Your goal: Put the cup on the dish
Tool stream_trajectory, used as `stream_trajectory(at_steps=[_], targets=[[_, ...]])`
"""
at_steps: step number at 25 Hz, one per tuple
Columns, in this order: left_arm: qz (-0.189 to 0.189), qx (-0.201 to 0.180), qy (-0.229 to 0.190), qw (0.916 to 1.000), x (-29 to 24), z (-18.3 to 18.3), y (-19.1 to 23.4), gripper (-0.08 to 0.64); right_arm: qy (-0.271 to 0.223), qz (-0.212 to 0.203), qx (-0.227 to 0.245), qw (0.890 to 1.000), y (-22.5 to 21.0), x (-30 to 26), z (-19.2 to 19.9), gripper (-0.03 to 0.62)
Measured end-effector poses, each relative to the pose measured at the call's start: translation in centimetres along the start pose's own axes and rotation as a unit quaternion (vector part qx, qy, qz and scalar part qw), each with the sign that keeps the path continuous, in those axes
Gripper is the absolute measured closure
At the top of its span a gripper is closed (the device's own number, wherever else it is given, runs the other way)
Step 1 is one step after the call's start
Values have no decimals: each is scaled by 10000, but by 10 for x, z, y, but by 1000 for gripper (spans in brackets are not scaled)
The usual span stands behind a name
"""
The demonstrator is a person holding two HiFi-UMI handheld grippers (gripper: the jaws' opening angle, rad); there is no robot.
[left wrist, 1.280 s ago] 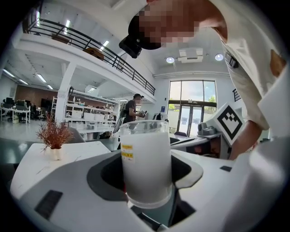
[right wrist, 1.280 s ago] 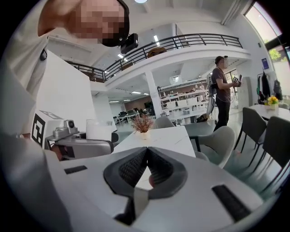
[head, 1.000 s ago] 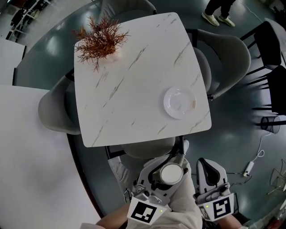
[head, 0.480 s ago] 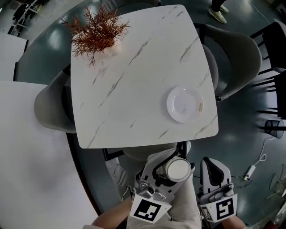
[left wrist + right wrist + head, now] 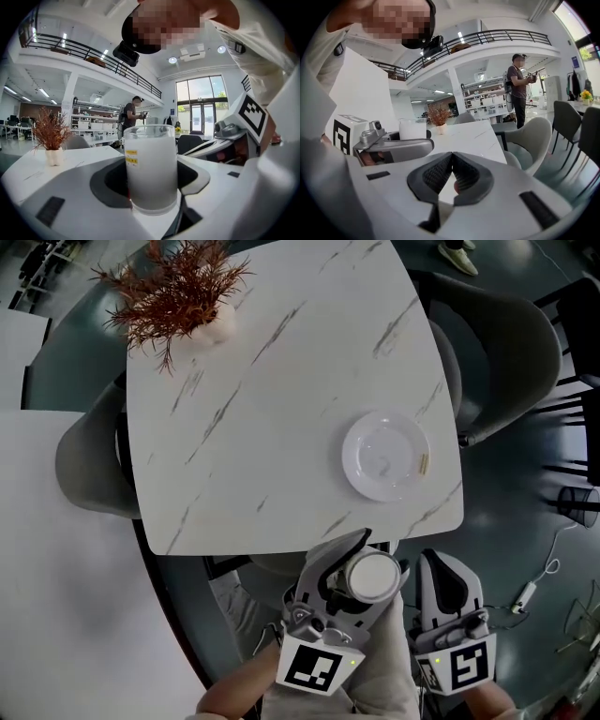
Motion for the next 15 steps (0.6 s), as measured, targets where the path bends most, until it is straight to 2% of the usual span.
stream_trajectory(at_steps=[15], targets=[[-339,3,16,9994,-33,40,25,304,110,62,50,9999,-16,-44,32,588]])
Point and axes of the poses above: the fingertips, and each gripper's own axes: x backward along the fingers, y to its left, z out of its underside, the point moved 6 cm from there along x, backward along the fingers, and after that the axes turned 5 degrees about z, right-handed, at the moved point
